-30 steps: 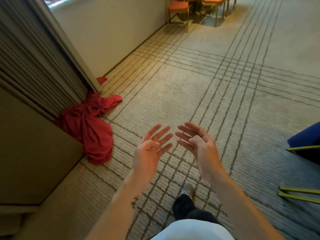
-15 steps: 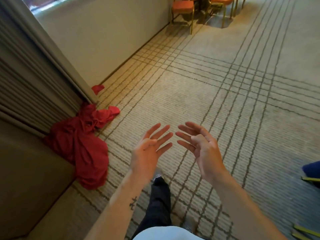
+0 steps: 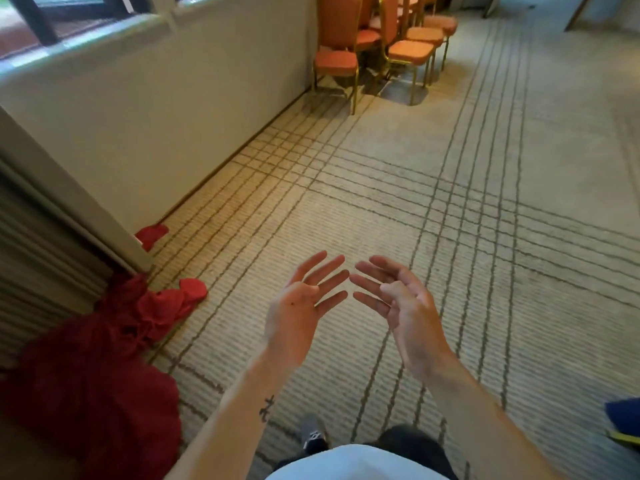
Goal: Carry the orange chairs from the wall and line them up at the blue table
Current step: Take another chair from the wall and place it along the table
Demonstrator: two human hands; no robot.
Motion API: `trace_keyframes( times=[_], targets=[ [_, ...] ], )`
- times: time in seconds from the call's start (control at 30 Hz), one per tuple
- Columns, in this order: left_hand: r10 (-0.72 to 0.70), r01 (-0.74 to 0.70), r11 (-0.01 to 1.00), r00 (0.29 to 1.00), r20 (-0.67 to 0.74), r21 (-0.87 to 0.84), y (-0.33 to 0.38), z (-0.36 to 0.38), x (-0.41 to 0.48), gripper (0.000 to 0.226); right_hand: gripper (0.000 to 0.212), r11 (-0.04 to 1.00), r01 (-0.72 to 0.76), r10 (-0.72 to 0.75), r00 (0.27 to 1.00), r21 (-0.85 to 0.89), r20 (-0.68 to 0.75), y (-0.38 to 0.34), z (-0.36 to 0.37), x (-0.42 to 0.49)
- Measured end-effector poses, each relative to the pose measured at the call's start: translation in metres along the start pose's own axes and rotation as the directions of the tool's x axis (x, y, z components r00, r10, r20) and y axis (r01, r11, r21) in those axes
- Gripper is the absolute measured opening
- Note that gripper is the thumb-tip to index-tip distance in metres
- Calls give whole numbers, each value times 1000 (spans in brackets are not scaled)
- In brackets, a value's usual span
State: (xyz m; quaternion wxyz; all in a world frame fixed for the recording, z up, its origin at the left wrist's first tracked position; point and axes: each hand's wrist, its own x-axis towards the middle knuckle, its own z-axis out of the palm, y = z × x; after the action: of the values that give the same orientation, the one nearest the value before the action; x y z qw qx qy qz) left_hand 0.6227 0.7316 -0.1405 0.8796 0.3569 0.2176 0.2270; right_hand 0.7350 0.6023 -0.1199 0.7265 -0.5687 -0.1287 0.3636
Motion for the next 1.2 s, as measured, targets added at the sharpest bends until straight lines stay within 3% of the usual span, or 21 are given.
trace_keyframes(
  times=[0.4,0.6,0.8,1.2],
  targets=[
    [-38,40,999,998,-56,25,51,-8,223,61,37,977,-84,94,995,196,-40,-25,11,235],
    [10,-10,1000,995,-97,-3,100,9,354,67,39,910,-187,178,982,370,59,-63,17,385],
    [-6,-10,995,988,-152,-102,134,14,455,61,39,917,-199,169,979,346,116,-98,29,499],
    [-86,58,982,985,-151,-179,196,-22,703,62,37,940,-187,193,981,286,8,-109,77,738]
  ],
)
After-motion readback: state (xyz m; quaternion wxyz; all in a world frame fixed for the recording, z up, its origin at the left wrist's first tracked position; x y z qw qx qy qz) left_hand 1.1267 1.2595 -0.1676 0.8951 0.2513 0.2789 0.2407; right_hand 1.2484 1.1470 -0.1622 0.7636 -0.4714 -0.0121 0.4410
